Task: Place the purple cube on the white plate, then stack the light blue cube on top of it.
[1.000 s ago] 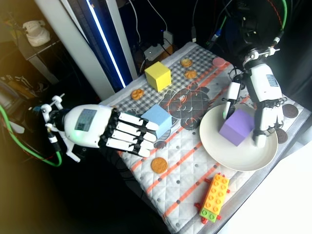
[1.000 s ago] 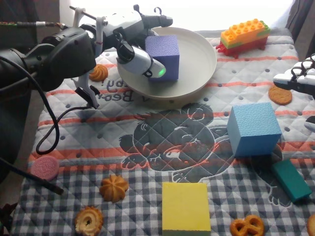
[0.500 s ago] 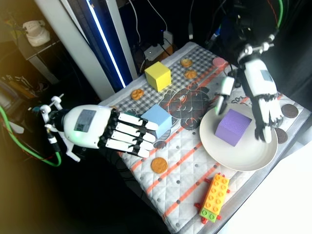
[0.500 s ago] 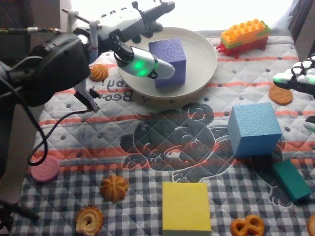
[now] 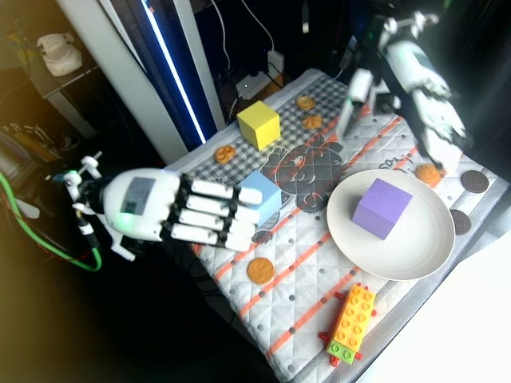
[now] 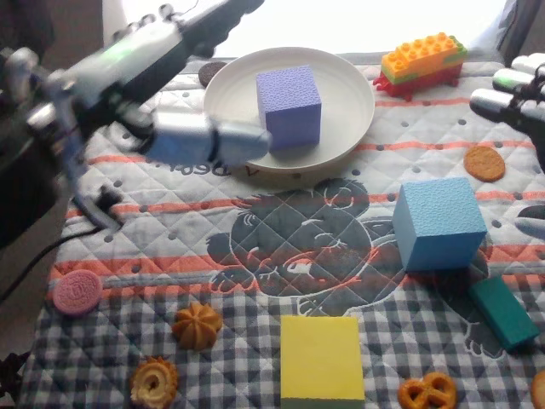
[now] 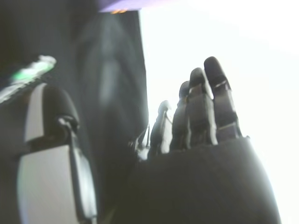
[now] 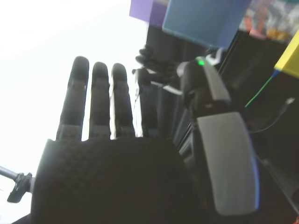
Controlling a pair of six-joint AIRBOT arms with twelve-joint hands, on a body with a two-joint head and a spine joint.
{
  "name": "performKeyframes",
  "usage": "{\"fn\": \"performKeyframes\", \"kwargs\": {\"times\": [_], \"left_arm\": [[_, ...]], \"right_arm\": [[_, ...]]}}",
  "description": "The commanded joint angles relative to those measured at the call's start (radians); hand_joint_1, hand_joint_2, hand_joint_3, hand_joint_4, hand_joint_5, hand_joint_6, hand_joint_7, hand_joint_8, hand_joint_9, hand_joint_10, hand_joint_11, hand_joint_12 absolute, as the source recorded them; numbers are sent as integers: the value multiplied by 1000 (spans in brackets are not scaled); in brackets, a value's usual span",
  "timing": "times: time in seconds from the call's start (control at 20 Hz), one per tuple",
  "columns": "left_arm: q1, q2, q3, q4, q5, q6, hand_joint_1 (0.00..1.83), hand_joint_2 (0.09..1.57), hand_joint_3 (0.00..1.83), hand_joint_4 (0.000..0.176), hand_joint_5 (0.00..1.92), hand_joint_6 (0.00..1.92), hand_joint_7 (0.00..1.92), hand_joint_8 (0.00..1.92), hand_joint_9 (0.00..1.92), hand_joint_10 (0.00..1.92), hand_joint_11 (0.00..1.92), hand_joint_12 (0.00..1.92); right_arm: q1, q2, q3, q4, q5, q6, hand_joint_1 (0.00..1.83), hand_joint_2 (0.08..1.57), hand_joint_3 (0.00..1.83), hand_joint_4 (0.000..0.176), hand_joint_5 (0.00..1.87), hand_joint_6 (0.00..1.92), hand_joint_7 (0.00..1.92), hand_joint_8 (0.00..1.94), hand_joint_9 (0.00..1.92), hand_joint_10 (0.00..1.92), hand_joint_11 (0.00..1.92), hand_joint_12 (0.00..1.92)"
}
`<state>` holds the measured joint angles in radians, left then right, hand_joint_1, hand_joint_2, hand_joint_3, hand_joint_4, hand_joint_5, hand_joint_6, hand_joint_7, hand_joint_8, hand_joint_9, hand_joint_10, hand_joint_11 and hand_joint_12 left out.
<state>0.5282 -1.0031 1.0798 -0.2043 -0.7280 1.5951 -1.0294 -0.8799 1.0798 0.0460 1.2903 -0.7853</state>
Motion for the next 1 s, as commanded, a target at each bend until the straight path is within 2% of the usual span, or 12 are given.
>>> {"fn": "performKeyframes", "kwargs": {"times": [0.0, 0.15, 0.25, 0.35, 0.45, 0.5, 0.55, 0.6, 0.65, 0.8, 0.9, 0.95], "left_arm": [[12, 26, -23, 22, -198, -9, 866, 880, 0, 176, 42, 7, 41, 18, 34, 10, 0, 151], [102, 98, -117, 24, -288, -8, 816, 881, 0, 176, 77, 2, 99, 4, 53, 4, 3, 36], [139, 112, -147, 26, -320, -8, 917, 856, 0, 167, 101, 8, 116, 4, 10, 0, 0, 0], [147, 115, -153, 26, -331, -8, 987, 874, 0, 146, 87, 1, 83, 0, 9, 3, 0, 0], [147, 116, -154, 26, -338, -8, 939, 881, 3, 124, 74, 0, 56, 0, 0, 0, 0, 0], [147, 116, -155, 26, -338, -8, 939, 881, 3, 124, 74, 0, 56, 0, 0, 0, 0, 0], [150, 116, -159, 27, -343, -8, 926, 893, 7, 102, 91, 7, 47, 0, 0, 0, 0, 0], [154, 118, -162, 27, -348, -8, 924, 885, 3, 112, 97, 8, 32, 0, 0, 0, 0, 0], [160, 119, -165, 27, -355, -8, 924, 885, 3, 112, 97, 8, 32, 0, 0, 0, 0, 0], [164, 122, -168, 27, -358, -8, 942, 865, 0, 114, 94, 4, 58, 11, 0, 0, 0, 0], [164, 122, -168, 26, -358, -8, 936, 884, 4, 102, 98, 4, 93, 21, 20, 8, 0, 0], [165, 122, -168, 25, -357, -8, 951, 889, 5, 115, 90, 1, 97, 19, 26, 9, 0, 0]], "right_arm": [[14, -1, -1, 9, 140, 10, 615, 1008, 0, 160, 74, 0, 67, 0, 32, 0, 6, 146], [28, -5, -4, -7, 139, 29, 628, 968, 0, 173, 5, 0, 0, 0, 7, 3, 72, 201], [29, -22, 5, -10, 131, 39, 671, 953, 0, 176, 0, 0, 0, 0, 2, 0, 53, 202], [42, -40, 16, -20, 106, 49, 709, 917, 0, 176, 8, 0, 0, 0, 179, 15, 317, 543], [72, -70, 31, -40, 55, 50, 714, 924, 0, 176, 8, 1, 0, 0, 96, 0, 43, 803], [82, -79, 36, -49, 37, 51, 714, 924, 0, 176, 8, 1, 0, 0, 96, 0, 43, 803], [101, -97, 48, -62, -3, 51, 767, 931, 0, 176, 33, 3, 1, 0, 210, 21, 83, 1092], [114, -106, 56, -70, -29, 51, 778, 929, 0, 157, 63, 10, 39, 11, 213, 16, 60, 1099], [129, -121, 69, -77, -70, 51, 778, 929, 0, 157, 63, 10, 39, 11, 213, 16, 60, 1099], [150, -147, 98, -81, -141, 51, 881, 917, 0, 74, 157, 5, 175, 11, 301, 22, 26, 1112], [157, -156, 109, -88, -173, 53, 905, 943, 1, 39, 251, 4, 390, 14, 466, 31, 112, 1038], [162, -162, 115, -96, -183, 59, 936, 950, 0, 12, 343, 7, 513, 16, 575, 36, 208, 959]]}}
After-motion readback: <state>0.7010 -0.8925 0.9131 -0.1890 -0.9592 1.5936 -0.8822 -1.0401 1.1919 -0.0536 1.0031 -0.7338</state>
